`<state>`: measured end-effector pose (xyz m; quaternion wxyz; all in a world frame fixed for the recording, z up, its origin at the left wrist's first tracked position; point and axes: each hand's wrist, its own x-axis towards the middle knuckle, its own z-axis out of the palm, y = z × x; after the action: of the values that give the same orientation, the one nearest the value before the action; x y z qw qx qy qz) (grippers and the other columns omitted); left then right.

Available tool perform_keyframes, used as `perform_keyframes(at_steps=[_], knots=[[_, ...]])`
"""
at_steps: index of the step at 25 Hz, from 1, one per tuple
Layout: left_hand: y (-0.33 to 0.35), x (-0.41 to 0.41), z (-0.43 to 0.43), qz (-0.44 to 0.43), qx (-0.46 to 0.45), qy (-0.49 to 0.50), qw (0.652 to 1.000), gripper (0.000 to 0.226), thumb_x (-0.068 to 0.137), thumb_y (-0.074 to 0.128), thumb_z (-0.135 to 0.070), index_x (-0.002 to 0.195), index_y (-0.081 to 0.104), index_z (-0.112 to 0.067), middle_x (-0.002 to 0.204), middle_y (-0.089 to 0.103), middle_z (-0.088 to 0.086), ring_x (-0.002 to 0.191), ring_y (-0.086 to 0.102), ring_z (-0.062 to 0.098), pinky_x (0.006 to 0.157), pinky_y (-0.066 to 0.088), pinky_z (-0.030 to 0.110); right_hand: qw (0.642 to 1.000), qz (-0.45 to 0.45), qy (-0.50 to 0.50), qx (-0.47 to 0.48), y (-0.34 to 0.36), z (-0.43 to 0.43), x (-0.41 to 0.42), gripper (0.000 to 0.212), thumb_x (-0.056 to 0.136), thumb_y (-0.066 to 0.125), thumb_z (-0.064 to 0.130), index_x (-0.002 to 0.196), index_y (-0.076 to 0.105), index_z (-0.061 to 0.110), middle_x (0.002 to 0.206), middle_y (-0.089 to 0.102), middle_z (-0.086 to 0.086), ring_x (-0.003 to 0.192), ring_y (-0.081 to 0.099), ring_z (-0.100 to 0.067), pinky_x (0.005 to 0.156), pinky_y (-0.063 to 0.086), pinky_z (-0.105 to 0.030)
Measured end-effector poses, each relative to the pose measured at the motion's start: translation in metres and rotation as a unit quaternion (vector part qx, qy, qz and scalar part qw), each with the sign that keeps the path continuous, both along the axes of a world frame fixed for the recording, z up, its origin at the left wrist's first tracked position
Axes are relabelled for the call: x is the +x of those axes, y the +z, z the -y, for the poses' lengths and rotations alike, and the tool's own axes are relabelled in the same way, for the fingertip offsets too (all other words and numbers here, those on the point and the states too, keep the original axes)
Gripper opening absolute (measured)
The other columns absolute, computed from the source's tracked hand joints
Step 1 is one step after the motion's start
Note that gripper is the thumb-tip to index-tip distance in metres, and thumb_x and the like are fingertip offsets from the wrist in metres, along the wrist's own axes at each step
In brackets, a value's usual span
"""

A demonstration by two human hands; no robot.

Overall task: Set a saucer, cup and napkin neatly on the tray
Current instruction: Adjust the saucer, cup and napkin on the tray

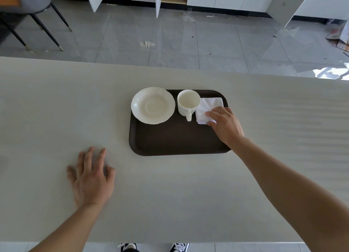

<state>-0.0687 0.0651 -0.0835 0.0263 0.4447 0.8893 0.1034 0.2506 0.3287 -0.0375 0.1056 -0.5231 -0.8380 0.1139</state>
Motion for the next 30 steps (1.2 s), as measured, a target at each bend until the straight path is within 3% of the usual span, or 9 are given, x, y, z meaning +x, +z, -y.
perform_keyframes(at_steps=[2, 4, 7, 9, 11, 14, 21, 25, 30], knots=[[0.009, 0.001, -0.002, 0.013, -0.020, 0.013, 1.000, 0.062, 0.083, 0.040, -0.032, 0.142, 0.051, -0.016, 0.153, 0.042, 0.018, 0.146, 0.031, 0.039, 0.116, 0.018, 0.063, 1.000, 0.005, 0.004, -0.008, 0.001, 0.000, 0.003, 0.034, 0.084, 0.074, 0.014, 0.117, 0.068, 0.014, 0.119, 0.064, -0.006, 0.113, 0.051, -0.033, 0.081, 0.051, -0.043], [0.022, 0.013, -0.009, 0.012, 0.019, -0.006, 1.000, 0.059, 0.081, 0.044, -0.030, 0.135, 0.056, -0.008, 0.138, 0.055, 0.022, 0.131, 0.046, 0.044, 0.108, 0.034, 0.061, 1.000, 0.018, 0.006, -0.005, 0.003, -0.001, 0.011, 0.037, 0.083, 0.075, 0.015, 0.120, 0.067, 0.014, 0.123, 0.062, -0.005, 0.117, 0.050, -0.032, 0.083, 0.052, -0.044], [0.045, 0.079, -0.036, 0.011, 0.154, -0.208, 0.966, 0.036, 0.083, 0.051, -0.018, 0.113, 0.068, -0.008, 0.098, 0.065, 0.012, 0.087, 0.062, 0.038, 0.077, 0.052, 0.046, 1.000, 0.025, -0.012, 0.004, 0.004, -0.002, 0.024, 0.035, 0.084, 0.073, 0.016, 0.118, 0.066, 0.015, 0.125, 0.061, -0.005, 0.118, 0.048, -0.032, 0.084, 0.051, -0.045], [0.055, 0.137, -0.074, 0.059, 0.161, -0.330, 0.928, 0.028, 0.084, 0.056, -0.014, 0.108, 0.070, -0.009, 0.089, 0.062, 0.007, 0.077, 0.060, 0.029, 0.064, 0.053, 0.042, 0.999, 0.027, -0.027, 0.006, 0.003, -0.004, 0.031, 0.031, 0.084, 0.072, 0.015, 0.115, 0.067, 0.014, 0.123, 0.061, -0.006, 0.117, 0.048, -0.033, 0.082, 0.051, -0.043], [0.062, 0.183, -0.117, 0.110, 0.109, -0.335, 0.929, 0.039, 0.088, 0.056, -0.021, 0.123, 0.065, -0.008, 0.104, 0.063, 0.008, 0.089, 0.061, 0.027, 0.069, 0.055, 0.038, 0.999, 0.029, -0.028, 0.012, 0.002, -0.007, 0.036, 0.027, 0.084, 0.071, 0.014, 0.110, 0.068, 0.012, 0.117, 0.061, -0.008, 0.113, 0.048, -0.033, 0.079, 0.050, -0.041], [0.056, 0.212, -0.166, 0.169, -0.002, -0.266, 0.949, 0.055, 0.094, 0.049, -0.031, 0.145, 0.044, -0.010, 0.132, 0.054, 0.011, 0.116, 0.053, 0.027, 0.092, 0.049, 0.036, 0.999, 0.040, -0.012, 0.007, 0.001, -0.013, 0.040, 0.019, 0.087, 0.068, 0.019, 0.105, 0.068, 0.011, 0.109, 0.062, -0.008, 0.107, 0.047, -0.031, 0.080, 0.050, -0.041], [0.037, 0.215, -0.186, 0.056, -0.025, -0.251, 0.966, 0.057, 0.088, 0.049, -0.034, 0.141, 0.048, -0.012, 0.134, 0.053, 0.012, 0.124, 0.052, 0.029, 0.107, 0.041, 0.042, 0.998, 0.055, 0.013, 0.040, -0.003, -0.020, 0.045, 0.019, 0.085, 0.069, 0.029, 0.098, 0.069, 0.015, 0.101, 0.065, -0.005, 0.101, 0.053, -0.030, 0.081, 0.048, -0.040], [0.035, 0.222, -0.194, 0.039, -0.023, -0.254, 0.966, 0.060, 0.089, 0.047, -0.035, 0.143, 0.044, -0.009, 0.144, 0.045, 0.016, 0.133, 0.044, 0.032, 0.115, 0.035, 0.045, 0.997, 0.037, 0.017, 0.061, -0.007, -0.021, 0.047, 0.017, 0.080, 0.075, 0.027, 0.092, 0.070, 0.014, 0.093, 0.066, -0.005, 0.092, 0.056, -0.032, 0.075, 0.050, -0.040], [0.039, 0.230, -0.198, 0.052, -0.050, -0.225, 0.972, 0.061, 0.089, 0.046, -0.036, 0.142, 0.042, -0.005, 0.144, 0.044, 0.016, 0.132, 0.041, 0.032, 0.114, 0.035, 0.041, 0.997, 0.019, 0.006, 0.073, -0.011, -0.021, 0.044, 0.013, 0.076, 0.077, 0.021, 0.085, 0.069, 0.014, 0.087, 0.065, -0.006, 0.085, 0.057, -0.033, 0.069, 0.050, -0.041]])
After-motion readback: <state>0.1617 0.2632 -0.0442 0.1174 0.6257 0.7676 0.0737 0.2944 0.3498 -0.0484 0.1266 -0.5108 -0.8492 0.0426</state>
